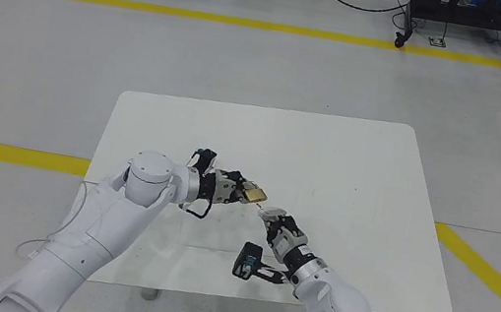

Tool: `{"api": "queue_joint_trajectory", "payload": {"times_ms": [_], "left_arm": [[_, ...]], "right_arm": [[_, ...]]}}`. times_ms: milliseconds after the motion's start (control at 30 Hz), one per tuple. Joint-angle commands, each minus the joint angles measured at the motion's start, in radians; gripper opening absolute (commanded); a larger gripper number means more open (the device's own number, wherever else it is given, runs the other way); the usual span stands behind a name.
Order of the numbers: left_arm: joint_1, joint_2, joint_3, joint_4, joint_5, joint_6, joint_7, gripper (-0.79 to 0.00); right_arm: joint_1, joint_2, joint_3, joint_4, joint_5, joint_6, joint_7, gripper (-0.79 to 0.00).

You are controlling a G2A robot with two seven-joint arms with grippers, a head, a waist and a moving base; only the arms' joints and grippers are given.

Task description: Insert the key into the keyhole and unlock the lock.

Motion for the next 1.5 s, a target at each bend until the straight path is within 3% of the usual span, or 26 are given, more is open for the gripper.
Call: {"api": "queue_joint_trajectory", "payload": {"times_ms": [0,133,333,567,867,1467], "left_arm": [[0.000,0.000,0.000,0.000,0.000,0.000,0.000,-0.785],[0.002,0.000,-0.002,0.001,0.003,-0.002,0.013,-0.785],[0.057,-0.009,-0.028,-0.072,-0.009,0.023,0.268,-0.785],[0.101,-0.011,-0.037,-0.184,-0.008,0.131,0.378,-0.785],[0.123,-0.012,-0.016,-0.281,0.020,0.240,0.381,-0.785],[0.134,-0.018,-0.007,-0.311,0.061,0.270,0.393,-0.785]], "right_arm": [[0.000,0.000,0.000,0.000,-0.001,0.000,0.001,-0.785],[0.000,0.000,0.000,0.000,-0.001,0.000,0.001,-0.785],[-0.038,0.002,0.000,-0.025,-0.048,0.017,0.004,-0.785],[-0.060,-0.003,-0.003,-0.043,-0.108,0.027,0.094,-0.785],[-0.045,-0.019,-0.026,-0.031,-0.130,0.010,0.193,-0.785],[-0.037,-0.039,-0.038,-0.022,-0.153,-0.011,0.224,-0.785]]}}
